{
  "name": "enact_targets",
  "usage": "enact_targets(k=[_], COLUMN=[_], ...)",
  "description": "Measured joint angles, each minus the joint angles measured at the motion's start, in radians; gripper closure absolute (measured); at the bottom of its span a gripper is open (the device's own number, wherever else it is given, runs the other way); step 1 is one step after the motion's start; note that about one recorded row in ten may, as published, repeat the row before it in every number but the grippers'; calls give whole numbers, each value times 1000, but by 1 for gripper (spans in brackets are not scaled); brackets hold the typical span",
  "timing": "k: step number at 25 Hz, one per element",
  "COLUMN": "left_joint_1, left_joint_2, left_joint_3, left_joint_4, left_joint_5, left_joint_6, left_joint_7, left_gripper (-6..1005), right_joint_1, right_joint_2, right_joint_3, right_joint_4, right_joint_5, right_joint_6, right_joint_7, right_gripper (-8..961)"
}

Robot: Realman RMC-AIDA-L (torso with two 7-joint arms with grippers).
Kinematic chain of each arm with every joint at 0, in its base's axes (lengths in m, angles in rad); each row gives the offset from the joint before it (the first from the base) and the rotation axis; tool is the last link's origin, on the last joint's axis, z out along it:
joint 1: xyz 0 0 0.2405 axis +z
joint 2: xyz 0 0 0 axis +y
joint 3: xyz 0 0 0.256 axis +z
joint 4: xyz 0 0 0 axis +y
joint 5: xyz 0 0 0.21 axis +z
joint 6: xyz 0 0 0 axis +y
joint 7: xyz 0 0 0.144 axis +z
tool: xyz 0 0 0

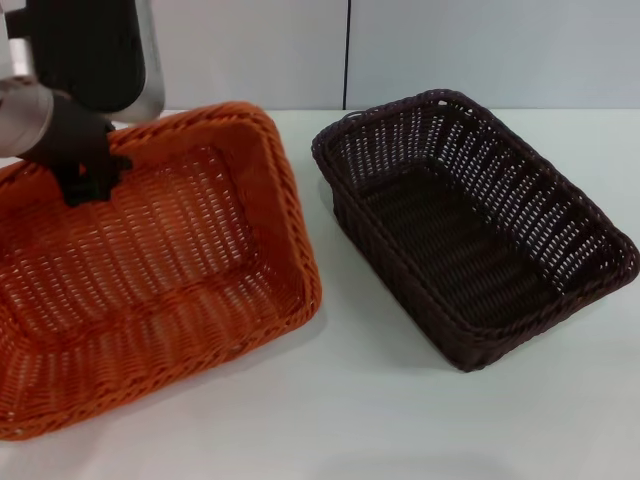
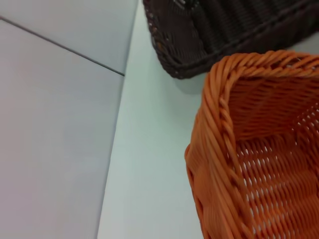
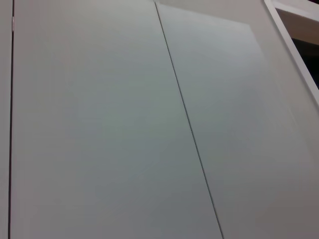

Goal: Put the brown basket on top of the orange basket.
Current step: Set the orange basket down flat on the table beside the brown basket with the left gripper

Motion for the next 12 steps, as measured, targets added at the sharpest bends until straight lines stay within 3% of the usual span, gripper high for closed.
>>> enact_targets(k=[7, 12], left_joint_1=[0, -9], left_joint_2=[-1, -8], left_joint_3=[-3, 45], left_joint_4=[37, 73], left_joint_5=[0, -1], left_joint_6=[4, 8], left_joint_7=[77, 90], left_gripper=[870, 869], right_joint_1=[1, -4], right_joint_2=[0, 1], right_joint_3=[-1, -1], right_joint_4=[0, 0], right_joint_5=[-4, -11], right_joint_6=[3, 1], right_joint_7=[0, 0], right_gripper=[132, 132])
